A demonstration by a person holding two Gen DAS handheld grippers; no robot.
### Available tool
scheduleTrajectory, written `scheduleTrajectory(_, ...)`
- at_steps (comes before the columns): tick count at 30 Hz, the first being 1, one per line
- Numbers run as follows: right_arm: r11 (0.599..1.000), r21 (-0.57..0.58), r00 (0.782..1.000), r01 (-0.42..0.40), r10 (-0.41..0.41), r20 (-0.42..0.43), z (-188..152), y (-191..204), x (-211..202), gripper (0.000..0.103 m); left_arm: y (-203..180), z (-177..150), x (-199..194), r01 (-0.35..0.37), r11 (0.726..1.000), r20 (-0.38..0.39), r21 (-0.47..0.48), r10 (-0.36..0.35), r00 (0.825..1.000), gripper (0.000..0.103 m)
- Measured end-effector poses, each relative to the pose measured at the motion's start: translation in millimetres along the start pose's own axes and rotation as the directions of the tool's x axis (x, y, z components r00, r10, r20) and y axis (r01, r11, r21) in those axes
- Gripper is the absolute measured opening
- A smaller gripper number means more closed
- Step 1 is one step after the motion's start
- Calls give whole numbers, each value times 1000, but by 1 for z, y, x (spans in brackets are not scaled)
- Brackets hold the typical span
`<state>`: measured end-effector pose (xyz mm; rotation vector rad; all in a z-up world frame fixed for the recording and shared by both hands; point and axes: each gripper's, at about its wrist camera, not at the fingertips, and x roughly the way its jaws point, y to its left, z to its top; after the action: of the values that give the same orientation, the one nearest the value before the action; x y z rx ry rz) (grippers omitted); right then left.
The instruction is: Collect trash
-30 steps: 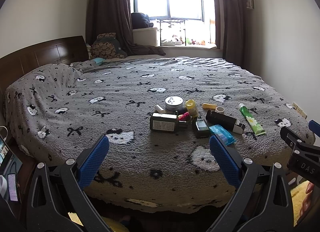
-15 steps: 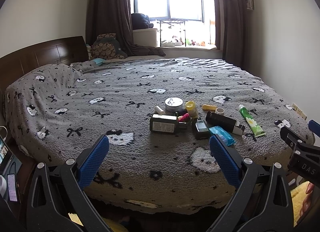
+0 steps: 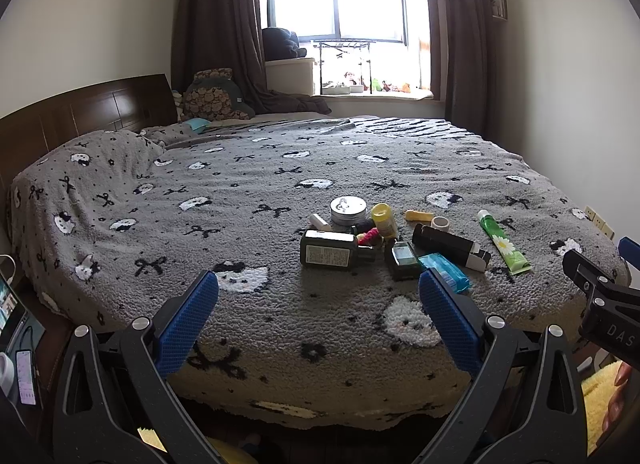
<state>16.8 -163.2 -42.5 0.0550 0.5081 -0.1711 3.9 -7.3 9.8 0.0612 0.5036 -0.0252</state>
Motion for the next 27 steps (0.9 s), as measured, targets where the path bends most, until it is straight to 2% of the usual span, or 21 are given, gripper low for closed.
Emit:
scheduleTrajectory(18, 1000, 0, 1000, -6, 6, 6, 0, 0, -2, 100, 5, 0, -1, 5, 1000, 0, -6, -5, 1000, 95)
scheduleTrajectory(27, 999, -44, 997, 11, -7, 82, -4, 4, -5, 100, 6, -3, 1, -9, 1000, 7, -9, 9, 1000, 95)
